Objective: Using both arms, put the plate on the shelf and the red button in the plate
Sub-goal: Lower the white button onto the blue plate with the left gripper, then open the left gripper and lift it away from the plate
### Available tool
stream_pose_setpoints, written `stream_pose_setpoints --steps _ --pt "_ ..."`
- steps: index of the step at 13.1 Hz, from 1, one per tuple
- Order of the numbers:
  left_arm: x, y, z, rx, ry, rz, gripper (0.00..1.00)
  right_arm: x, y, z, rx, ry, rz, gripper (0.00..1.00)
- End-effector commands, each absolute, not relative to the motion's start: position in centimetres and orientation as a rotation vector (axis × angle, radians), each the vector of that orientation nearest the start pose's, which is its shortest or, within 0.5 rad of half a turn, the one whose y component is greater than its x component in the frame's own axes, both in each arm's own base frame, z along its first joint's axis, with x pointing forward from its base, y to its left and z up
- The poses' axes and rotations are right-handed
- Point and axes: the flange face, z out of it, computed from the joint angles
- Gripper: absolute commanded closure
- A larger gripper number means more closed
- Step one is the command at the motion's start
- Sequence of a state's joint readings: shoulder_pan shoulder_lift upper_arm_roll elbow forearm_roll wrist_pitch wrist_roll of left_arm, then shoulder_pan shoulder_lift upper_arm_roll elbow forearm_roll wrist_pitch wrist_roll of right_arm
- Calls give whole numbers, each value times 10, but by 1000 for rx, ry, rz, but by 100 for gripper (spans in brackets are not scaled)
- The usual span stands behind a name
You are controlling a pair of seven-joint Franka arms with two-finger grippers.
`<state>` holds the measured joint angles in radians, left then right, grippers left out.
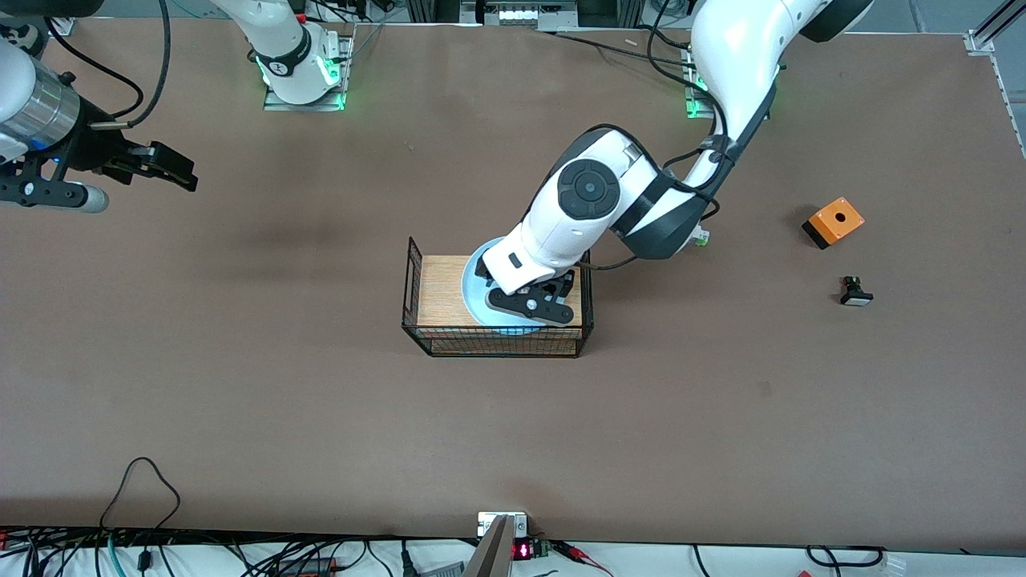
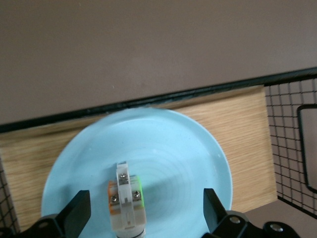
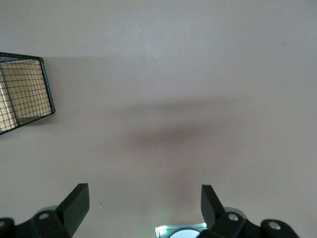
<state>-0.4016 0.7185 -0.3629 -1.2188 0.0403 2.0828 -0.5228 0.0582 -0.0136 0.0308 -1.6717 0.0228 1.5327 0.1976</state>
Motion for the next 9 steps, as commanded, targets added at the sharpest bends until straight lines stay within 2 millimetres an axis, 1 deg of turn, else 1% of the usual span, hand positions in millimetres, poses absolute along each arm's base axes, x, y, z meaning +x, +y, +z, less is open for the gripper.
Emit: stream_pose_setpoints --steps 1,2,3,4,5,6,7,8,9 --pt "593 -450 426 -3330 263 -48 0 542 60 583 -3144 159 210 0" --pt "591 -442 443 -3315 256 -39 0 543 59 583 -3144 162 210 0" --pt "590 -429 463 -3300 239 -31 0 542 59 583 -3142 164 212 0" --pt "592 -409 481 -3285 204 -24 0 542 58 582 -3136 171 218 0" --pt "596 -386 509 -3282 166 -50 0 541 58 584 -3130 173 219 0" --pt "595 -367 534 -3284 130 -73 0 540 59 586 -3130 171 219 0" --pt "600 -340 553 -3277 69 -74 0 541 59 584 -3128 171 222 0" --pt "604 -312 566 -3253 10 -63 0 543 59 583 -3126 173 210 0" --pt "610 -280 574 -3232 -64 -40 0 543 58 583 -3126 178 210 0"
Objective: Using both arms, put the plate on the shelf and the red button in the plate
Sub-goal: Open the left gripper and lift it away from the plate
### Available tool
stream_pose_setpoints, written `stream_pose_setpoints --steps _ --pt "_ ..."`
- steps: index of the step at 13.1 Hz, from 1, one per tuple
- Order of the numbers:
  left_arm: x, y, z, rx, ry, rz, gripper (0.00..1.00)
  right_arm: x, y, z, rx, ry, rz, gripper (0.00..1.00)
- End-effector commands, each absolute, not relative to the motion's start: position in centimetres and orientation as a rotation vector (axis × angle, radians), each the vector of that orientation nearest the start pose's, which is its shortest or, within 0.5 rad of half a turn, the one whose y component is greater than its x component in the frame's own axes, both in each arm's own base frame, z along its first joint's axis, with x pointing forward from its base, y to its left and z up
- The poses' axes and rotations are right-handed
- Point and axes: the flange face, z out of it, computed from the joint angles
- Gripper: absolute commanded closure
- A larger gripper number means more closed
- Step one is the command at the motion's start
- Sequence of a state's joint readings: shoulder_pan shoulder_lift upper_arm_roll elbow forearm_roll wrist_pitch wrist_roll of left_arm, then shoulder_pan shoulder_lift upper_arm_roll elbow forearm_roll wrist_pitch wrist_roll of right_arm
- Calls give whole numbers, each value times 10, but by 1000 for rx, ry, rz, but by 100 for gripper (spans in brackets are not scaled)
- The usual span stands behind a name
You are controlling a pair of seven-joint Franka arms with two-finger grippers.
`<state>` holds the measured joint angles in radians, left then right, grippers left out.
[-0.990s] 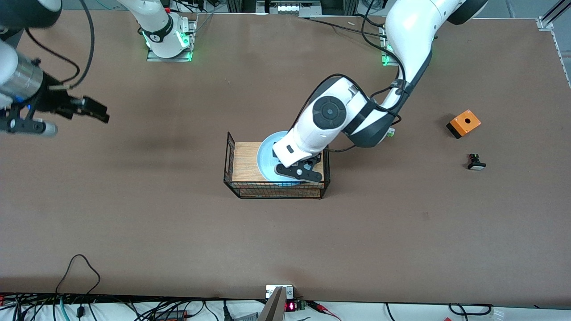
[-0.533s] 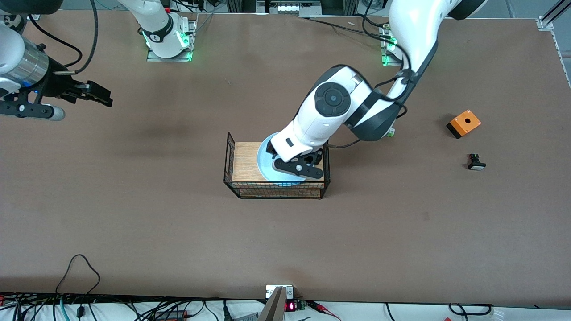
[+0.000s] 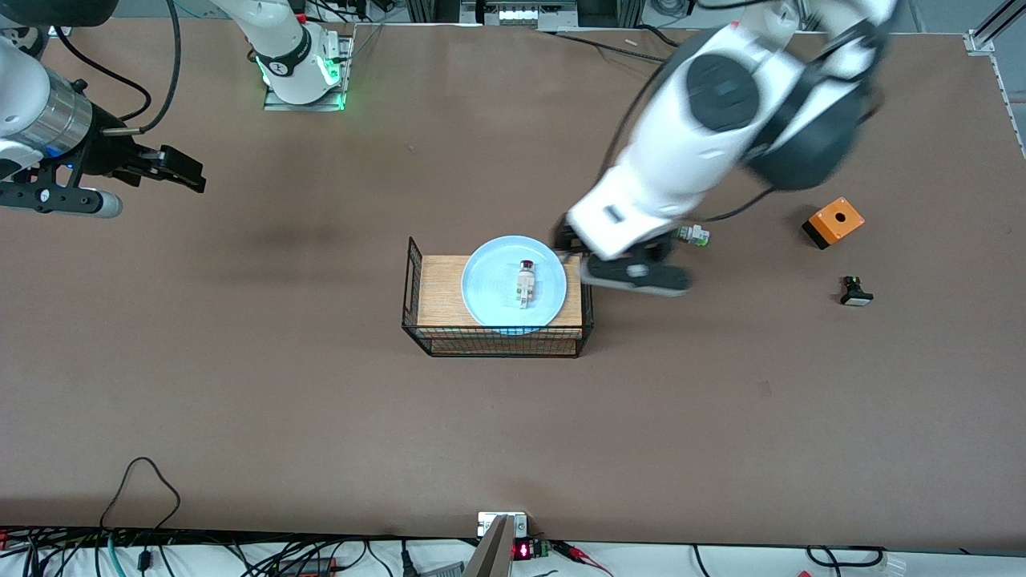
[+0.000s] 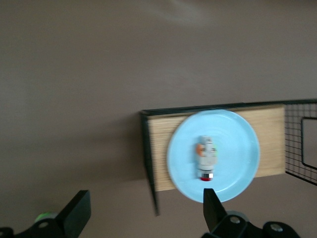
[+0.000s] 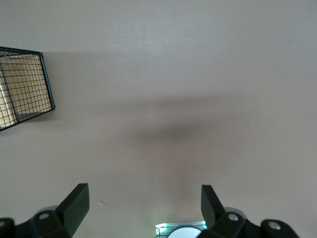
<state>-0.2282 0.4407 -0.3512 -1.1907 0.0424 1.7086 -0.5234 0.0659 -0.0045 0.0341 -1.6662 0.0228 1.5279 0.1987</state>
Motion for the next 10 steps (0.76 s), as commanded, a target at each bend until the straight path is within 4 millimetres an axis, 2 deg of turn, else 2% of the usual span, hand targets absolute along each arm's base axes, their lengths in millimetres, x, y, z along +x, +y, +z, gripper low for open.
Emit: stream_pose_setpoints --steps 1,4,5,6,7,8,10 --pt "617 -249 580 -3216 -140 -32 0 544 57 583 -3127 181 208 0" --pt "641 -144 578 -3170 -387 40 0 545 53 582 -3127 190 207 0" --pt "645 -118 577 -3158 -447 60 0 546 52 581 -3127 195 210 0" --pt "648 -78 575 -3143 -513 99 0 546 52 581 -3127 193 210 0" --pt "647 -42 573 -3156 -470 157 0 546 52 581 -3127 193 210 0" --pt "643 -24 569 -3155 -365 211 0 546 52 581 -3127 193 207 0" --pt "639 -19 563 -3139 -340 269 0 545 55 581 -3125 185 210 0"
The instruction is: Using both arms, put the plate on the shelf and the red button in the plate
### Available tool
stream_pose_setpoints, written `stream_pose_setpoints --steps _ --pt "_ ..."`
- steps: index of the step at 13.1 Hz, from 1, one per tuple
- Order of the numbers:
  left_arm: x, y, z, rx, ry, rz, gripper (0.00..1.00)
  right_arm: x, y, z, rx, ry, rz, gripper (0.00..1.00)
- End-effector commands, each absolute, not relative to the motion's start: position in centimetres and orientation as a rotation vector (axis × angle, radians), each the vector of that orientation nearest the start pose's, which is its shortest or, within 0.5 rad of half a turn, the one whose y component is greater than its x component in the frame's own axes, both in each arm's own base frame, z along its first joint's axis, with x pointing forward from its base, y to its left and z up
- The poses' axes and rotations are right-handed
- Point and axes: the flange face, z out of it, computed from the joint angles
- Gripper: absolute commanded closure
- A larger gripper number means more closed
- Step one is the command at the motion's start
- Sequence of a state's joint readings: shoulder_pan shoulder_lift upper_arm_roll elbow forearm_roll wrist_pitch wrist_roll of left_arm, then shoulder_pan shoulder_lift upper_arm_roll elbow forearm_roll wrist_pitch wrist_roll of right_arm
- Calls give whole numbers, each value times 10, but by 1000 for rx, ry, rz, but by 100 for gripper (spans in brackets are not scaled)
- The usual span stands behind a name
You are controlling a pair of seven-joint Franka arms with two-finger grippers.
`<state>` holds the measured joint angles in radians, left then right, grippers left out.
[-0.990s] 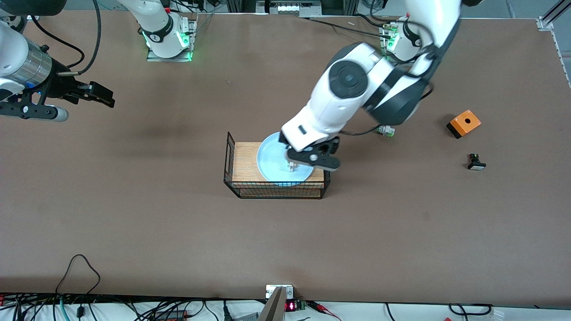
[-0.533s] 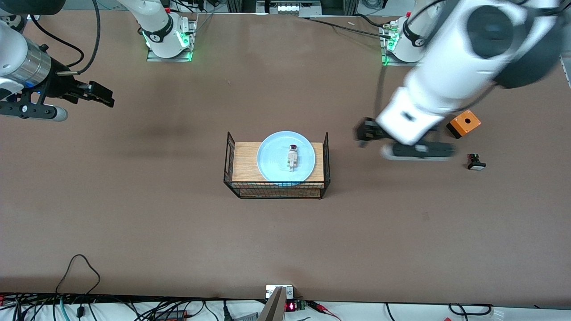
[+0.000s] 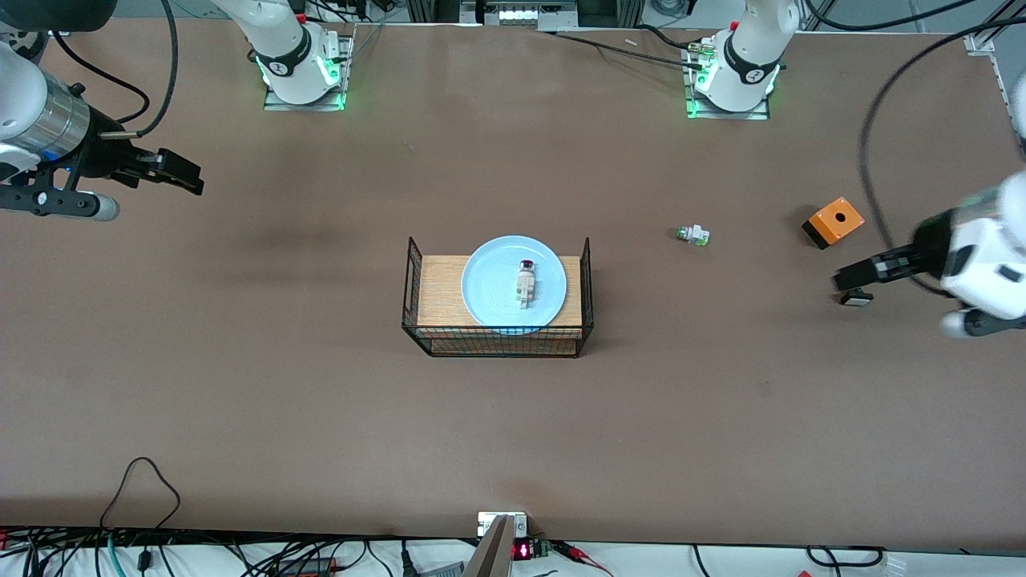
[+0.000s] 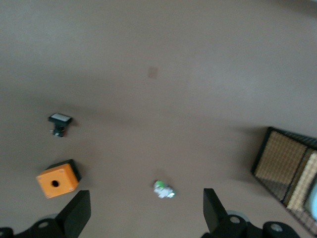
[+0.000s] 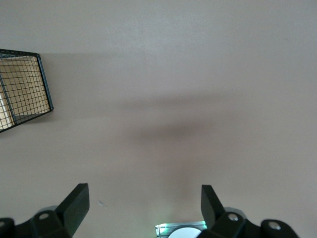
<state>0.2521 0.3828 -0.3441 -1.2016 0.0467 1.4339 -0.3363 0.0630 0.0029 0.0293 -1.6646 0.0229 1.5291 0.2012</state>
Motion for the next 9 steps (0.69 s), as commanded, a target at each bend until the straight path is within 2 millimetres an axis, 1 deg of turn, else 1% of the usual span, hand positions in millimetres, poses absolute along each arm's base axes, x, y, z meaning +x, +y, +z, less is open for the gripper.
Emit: stream_pose_setpoints --steps 1,2,3,5,6,7,8,9 --pt "639 -22 560 -3139 -330 279 0 546 56 585 -3125 183 199 0" --pt "640 -26 558 -3143 -306 284 0 547 56 589 -3124 183 184 0" --pt "642 -26 557 -3153 -254 274 0 547 57 589 -3123 178 184 0" --pt "643 -23 556 -3175 8 170 0 547 57 591 -3127 178 174 0" --pt "639 -16 554 -3163 7 152 0 551 55 587 -3127 185 186 0" --pt "633 -25 552 -3146 7 140 0 555 53 582 -3126 188 195 0" --pt "628 -19 551 -3122 -28 88 0 559 53 584 -3125 190 188 0" --pt "621 -23 550 -3122 -31 60 0 562 53 588 -3126 187 174 0"
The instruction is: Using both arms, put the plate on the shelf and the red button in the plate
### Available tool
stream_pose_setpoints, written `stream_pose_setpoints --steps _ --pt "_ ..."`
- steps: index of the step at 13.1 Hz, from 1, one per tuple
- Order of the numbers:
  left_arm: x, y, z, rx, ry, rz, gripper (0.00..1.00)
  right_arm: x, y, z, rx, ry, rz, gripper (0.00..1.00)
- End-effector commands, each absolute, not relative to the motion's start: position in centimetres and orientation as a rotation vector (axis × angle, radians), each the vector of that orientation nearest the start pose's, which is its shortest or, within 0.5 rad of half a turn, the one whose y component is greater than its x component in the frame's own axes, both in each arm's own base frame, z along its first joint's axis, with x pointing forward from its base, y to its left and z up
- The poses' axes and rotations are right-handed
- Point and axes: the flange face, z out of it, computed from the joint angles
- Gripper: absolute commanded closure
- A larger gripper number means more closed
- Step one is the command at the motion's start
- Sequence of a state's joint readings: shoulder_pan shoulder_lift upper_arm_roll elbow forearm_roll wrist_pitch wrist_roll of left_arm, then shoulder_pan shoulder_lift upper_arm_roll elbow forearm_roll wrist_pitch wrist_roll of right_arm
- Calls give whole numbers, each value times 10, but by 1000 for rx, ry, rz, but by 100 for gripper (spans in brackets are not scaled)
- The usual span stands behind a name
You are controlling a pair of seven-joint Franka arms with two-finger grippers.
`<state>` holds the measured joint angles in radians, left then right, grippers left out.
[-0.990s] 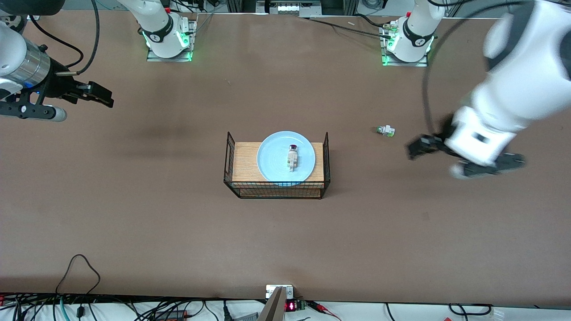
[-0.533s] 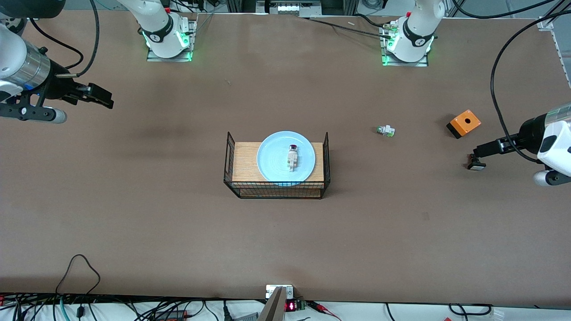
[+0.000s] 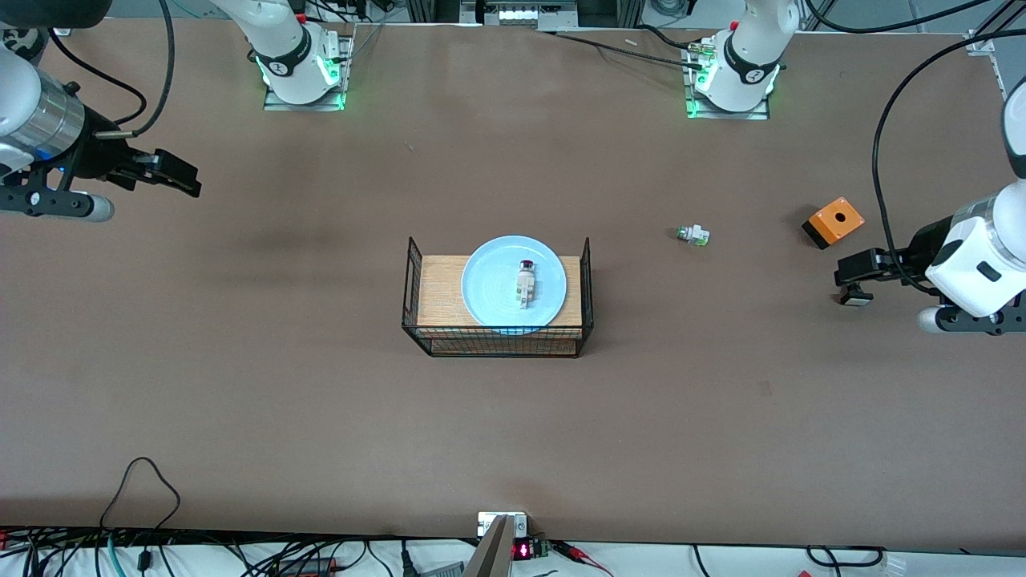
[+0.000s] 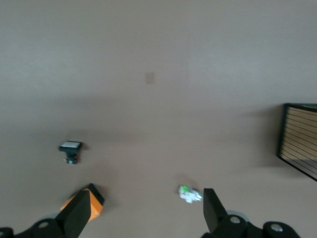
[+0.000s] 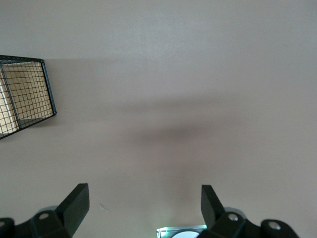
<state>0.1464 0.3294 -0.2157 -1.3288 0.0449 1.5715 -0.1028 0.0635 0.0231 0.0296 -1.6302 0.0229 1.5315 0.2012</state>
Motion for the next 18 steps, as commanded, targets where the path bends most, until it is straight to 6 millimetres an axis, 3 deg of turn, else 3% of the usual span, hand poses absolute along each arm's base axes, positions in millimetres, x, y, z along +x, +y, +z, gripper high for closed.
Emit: stream_pose_setpoints --steps 1,4,9,13,18 --pt "615 -25 549 -3125 -30 41 0 562 53 591 -3125 187 162 0" --pt "600 -19 541 -3122 -46 38 0 562 55 591 -3124 185 162 0" --pt "600 -17 539 -3132 -54 44 0 562 58 592 -3124 175 163 0" --pt "606 17 537 -3142 -3 6 0 561 59 592 -3122 168 168 0" --pt "606 13 586 -3147 -129 -41 0 562 52 598 -3123 191 155 0"
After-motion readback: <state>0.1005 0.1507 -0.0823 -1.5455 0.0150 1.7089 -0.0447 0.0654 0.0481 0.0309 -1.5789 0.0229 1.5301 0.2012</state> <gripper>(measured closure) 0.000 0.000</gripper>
